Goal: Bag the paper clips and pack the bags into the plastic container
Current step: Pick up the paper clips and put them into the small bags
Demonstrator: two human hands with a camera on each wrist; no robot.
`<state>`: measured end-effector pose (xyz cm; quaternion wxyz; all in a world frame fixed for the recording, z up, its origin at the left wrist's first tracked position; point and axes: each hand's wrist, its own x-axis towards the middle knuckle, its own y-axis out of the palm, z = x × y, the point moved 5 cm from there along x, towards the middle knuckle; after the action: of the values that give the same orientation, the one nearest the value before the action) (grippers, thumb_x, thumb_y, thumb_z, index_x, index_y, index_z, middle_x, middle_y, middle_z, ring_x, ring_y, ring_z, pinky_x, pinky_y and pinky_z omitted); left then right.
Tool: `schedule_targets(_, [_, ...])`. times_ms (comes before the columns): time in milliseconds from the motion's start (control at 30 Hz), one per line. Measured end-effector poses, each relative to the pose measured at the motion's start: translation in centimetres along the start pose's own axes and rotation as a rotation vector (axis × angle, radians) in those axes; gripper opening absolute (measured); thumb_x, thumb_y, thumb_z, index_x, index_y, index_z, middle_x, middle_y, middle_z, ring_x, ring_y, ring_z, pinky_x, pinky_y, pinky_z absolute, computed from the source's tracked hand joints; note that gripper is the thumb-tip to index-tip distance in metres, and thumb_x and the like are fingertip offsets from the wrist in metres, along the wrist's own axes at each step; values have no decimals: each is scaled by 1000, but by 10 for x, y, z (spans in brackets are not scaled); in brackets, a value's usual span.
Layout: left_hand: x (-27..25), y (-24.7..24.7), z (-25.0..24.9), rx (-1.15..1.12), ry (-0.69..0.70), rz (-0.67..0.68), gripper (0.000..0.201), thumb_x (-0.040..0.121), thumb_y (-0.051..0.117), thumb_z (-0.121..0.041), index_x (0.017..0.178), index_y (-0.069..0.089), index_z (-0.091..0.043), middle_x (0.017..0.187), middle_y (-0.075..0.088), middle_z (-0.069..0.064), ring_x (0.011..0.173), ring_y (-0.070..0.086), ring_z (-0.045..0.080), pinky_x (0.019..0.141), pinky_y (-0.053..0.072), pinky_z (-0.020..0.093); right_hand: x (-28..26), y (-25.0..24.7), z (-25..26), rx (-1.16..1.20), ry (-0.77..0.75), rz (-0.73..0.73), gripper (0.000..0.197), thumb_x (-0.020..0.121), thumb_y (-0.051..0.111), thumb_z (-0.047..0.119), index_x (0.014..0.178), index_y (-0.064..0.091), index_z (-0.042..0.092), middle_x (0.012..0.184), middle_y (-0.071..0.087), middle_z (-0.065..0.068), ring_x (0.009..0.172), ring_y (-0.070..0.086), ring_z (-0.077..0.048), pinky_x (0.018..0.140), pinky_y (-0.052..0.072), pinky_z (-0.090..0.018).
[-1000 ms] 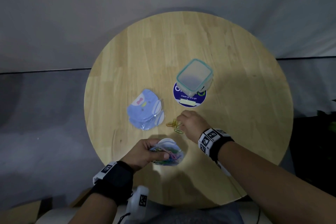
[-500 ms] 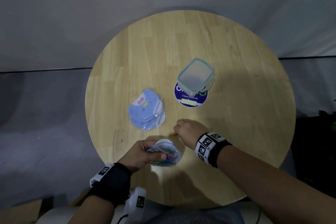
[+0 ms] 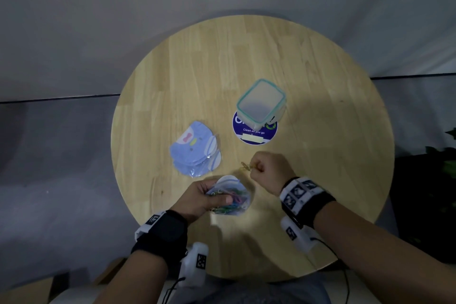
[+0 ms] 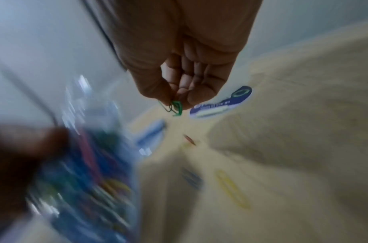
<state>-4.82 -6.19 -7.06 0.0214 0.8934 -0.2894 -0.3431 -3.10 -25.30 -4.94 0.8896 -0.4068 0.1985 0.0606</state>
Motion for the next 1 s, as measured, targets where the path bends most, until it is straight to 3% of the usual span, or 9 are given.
schedule_targets(33, [2,3,-2,2,2,1,41,72,74,-9,112,67,-3,106,70,21,96,67,25,85,53,33,-6,-10,2,131,20,-60,3,72,64,8,72,64,11,69,66,-9,69,60,-25,65,46,-29])
schedule_targets(133, [7,13,-8,22,7,11,37,76,74,-5,112,66,1,109,67,27,95,66,27,87,52,37,-23,-32,20,457,28,-113,25,72,68,5,60,61,25,63,64,0,57,54,-9,59,44,-17])
schedule_targets(233, [9,25,-20,29,32,37,28,81,68,2,108,66,5,103,71,20,90,68,24,80,55,29,-30,-35,37,449,-47,-60,16,73,70,5,68,68,21,67,67,1,59,57,-5,60,45,-12])
schedule_targets(333, [10,30,-29,9,47,33,23,81,67,3,104,67,6,92,74,11,85,69,21,75,54,25,-30,-33,38,204,-133,-3,5,74,69,13,78,72,14,70,69,-1,61,58,-9,63,47,-21])
schedule_targets(433, [11,32,-30,9,39,40,24,78,71,3,102,68,7,91,73,14,85,69,22,77,54,27,-32,-33,36,88,-167,66,9,74,68,14,82,73,13,76,73,-7,70,64,-22,64,47,-26])
schedule_targets(633, [11,36,-28,1,51,55,27,77,73,-1,103,68,5,97,71,19,88,68,24,81,54,28,-40,-31,44,17,-247,294,30,80,48,10,101,70,12,91,72,-16,83,64,-29,71,48,-31])
schedule_targets(733, [11,33,-36,-6,70,54,28,77,72,1,104,68,3,98,71,17,88,67,21,81,53,25,-42,-43,44,104,-257,219,39,77,47,3,108,66,13,97,72,-11,86,64,-18,74,48,-25])
schedule_targets(867, [10,33,-44,-37,76,81,32,73,73,-1,105,69,0,97,73,13,88,68,21,82,54,26,-43,-56,43,195,-252,158,37,76,57,-3,107,63,15,98,70,-8,90,64,-14,82,55,-34])
schedule_targets(1000, [9,33,-47,-67,70,94,37,70,73,-4,107,69,-1,96,74,11,89,68,21,81,54,26,-39,-64,48,231,-352,21,28,74,52,-2,94,68,11,87,73,-8,79,67,-16,72,56,-36])
